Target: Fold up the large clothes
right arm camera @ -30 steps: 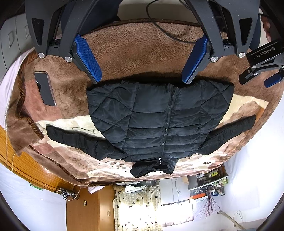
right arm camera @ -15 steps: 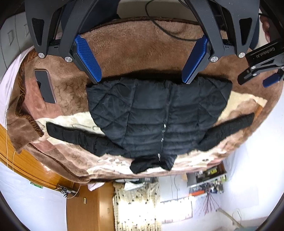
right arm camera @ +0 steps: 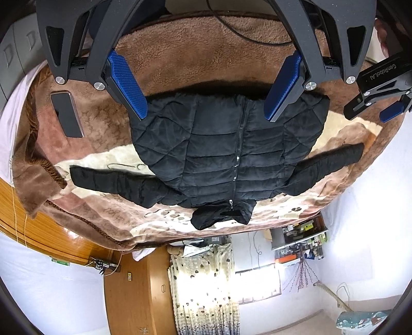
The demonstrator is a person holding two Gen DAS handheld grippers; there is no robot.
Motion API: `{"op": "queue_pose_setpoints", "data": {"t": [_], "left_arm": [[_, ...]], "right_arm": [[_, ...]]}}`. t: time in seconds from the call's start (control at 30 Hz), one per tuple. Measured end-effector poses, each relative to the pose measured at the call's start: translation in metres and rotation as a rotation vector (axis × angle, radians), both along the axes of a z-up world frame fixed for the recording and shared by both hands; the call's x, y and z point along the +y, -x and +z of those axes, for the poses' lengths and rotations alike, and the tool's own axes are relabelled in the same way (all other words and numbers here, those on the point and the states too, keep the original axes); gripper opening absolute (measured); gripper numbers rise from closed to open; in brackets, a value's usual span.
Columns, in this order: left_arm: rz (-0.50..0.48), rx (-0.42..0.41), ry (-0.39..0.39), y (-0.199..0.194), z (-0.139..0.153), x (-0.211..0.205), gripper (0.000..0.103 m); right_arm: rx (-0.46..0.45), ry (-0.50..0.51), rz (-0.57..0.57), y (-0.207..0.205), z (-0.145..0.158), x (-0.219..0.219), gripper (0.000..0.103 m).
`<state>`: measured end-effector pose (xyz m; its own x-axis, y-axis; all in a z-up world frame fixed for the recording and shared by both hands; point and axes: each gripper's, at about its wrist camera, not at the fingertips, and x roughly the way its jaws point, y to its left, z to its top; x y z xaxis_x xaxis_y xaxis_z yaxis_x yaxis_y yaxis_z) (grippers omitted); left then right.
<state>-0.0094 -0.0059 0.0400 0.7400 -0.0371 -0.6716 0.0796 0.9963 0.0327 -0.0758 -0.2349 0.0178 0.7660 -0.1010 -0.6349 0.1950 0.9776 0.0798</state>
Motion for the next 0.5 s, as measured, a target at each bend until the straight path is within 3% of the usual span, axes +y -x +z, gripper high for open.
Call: {"op": "queue_pose_setpoints", "data": {"t": [0.5], "left_arm": [[-0.008, -0.024, 0.001, 0.0035, 0.0065, -0.0009, 0.103]], "right_arm": [[-0.01, 0.002, 0.0, 0.0035, -0.0007, -0.0006, 0.092]]}}
